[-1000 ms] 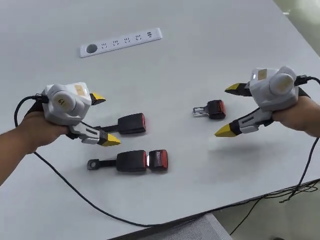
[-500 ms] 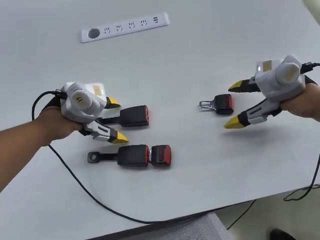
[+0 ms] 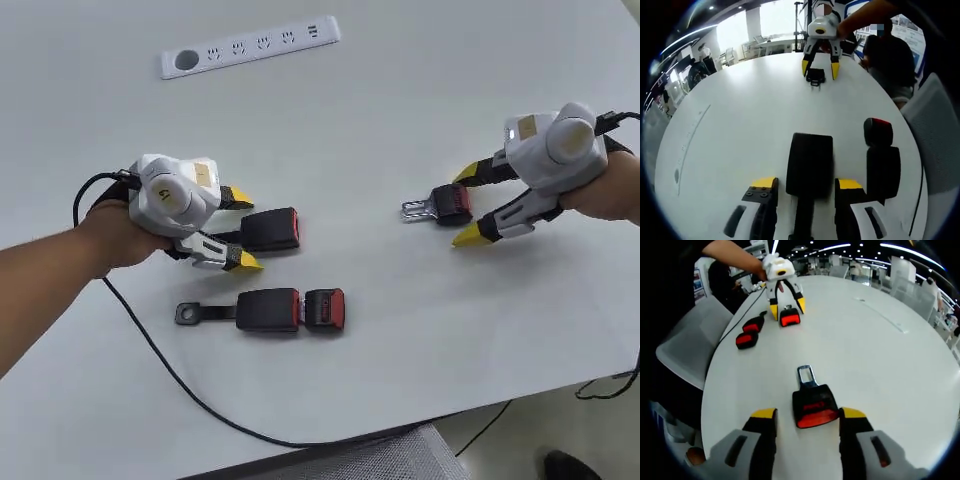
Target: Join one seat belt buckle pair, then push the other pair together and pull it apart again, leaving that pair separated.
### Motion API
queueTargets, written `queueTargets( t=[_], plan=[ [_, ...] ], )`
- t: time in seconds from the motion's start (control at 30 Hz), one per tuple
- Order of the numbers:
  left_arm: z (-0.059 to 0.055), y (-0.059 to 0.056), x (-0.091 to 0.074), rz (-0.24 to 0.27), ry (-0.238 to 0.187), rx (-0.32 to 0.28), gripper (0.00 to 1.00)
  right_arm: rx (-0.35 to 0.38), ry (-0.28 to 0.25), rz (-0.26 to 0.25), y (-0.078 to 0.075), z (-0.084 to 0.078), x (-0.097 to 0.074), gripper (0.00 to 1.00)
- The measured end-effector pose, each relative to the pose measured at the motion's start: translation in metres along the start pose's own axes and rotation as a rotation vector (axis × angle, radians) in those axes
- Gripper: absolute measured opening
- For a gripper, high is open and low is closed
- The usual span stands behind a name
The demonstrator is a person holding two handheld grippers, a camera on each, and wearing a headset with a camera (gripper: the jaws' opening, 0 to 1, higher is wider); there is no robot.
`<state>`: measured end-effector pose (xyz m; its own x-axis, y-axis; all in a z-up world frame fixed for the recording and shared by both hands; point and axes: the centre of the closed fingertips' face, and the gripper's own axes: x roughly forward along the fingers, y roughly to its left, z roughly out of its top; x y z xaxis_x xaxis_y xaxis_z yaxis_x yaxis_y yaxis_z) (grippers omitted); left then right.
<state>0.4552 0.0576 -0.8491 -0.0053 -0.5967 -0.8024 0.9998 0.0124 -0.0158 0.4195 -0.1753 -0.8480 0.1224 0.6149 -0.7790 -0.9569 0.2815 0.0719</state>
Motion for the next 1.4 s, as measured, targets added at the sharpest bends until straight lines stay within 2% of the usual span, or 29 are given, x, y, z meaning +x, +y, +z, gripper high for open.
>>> queueTargets(
  t=[0.07,0.17,0.33,0.5,0.7,0.93,1.4],
  plan=[
    [0.002,0.002,0.002,-0.001,-0.003,-0.004,0.38,-0.037,0.019,-0.012,-0.004,-0.002,-0.001,0.43],
    [0.004,0.001,0.003,-0.008,-0.004,0.008,0.35,-0.04,0.017,-0.01,-0.007,-0.001,-0.001,0.37],
    [0.004,0.001,0.003,-0.013,0.0,0.014,0.34,-0.065,0.029,0.004,-0.007,-0.001,-0.002,0.35],
    [0.004,0.001,0.003,-0.012,0.006,0.014,0.33,-0.071,-0.002,0.015,-0.008,-0.003,-0.003,0.34],
    [0.004,-0.001,0.003,-0.017,0.017,0.021,0.33,-0.044,-0.047,0.011,-0.007,0.002,0.001,0.34],
    [0.003,-0.001,0.003,-0.017,0.019,0.018,0.33,-0.043,-0.103,0.025,-0.003,0.02,0.017,0.34],
    [0.002,-0.001,0.004,-0.016,0.032,0.014,0.33,-0.008,-0.158,0.009,0.003,0.061,0.053,0.33]
  ],
)
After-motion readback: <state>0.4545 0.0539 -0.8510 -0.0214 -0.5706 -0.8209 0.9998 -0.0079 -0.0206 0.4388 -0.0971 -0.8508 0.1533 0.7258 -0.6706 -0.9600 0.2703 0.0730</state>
